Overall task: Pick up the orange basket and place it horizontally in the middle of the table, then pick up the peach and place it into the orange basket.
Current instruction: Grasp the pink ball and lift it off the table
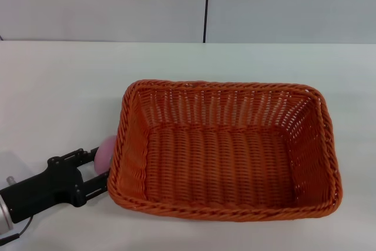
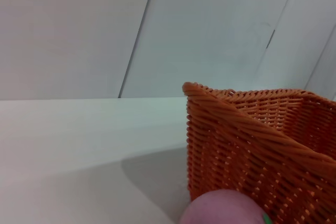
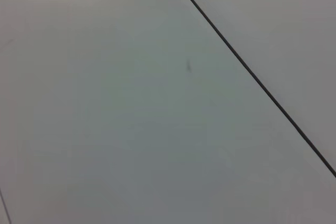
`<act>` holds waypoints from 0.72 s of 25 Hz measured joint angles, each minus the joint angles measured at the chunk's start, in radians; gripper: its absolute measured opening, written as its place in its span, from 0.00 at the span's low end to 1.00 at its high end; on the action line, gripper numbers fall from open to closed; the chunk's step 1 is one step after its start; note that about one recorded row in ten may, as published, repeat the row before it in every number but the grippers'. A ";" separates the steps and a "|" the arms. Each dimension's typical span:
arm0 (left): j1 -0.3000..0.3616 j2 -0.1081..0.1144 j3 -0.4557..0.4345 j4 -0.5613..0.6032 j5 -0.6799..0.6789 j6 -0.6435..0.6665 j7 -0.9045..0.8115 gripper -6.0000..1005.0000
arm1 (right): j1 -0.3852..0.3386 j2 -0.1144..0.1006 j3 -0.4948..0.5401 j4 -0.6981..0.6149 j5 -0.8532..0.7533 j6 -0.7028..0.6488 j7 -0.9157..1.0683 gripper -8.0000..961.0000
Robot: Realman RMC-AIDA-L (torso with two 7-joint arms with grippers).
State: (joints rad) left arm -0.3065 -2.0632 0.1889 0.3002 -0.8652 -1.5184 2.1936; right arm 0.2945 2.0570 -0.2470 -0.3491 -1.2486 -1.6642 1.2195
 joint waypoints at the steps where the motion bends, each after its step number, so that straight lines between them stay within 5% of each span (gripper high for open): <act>1: -0.001 0.000 0.001 0.000 0.000 -0.001 0.000 0.68 | 0.000 0.000 0.000 0.005 0.000 0.000 0.000 0.53; 5: -0.008 0.000 0.018 0.000 0.000 -0.004 0.000 0.55 | 0.000 -0.002 0.000 0.010 0.000 0.001 0.000 0.53; 18: -0.020 -0.003 0.059 -0.001 -0.005 -0.011 0.000 0.34 | -0.006 0.000 0.000 0.010 0.000 0.001 -0.002 0.53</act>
State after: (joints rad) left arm -0.3264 -2.0658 0.2476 0.2990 -0.8705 -1.5298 2.1936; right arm 0.2882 2.0569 -0.2469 -0.3390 -1.2487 -1.6628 1.2179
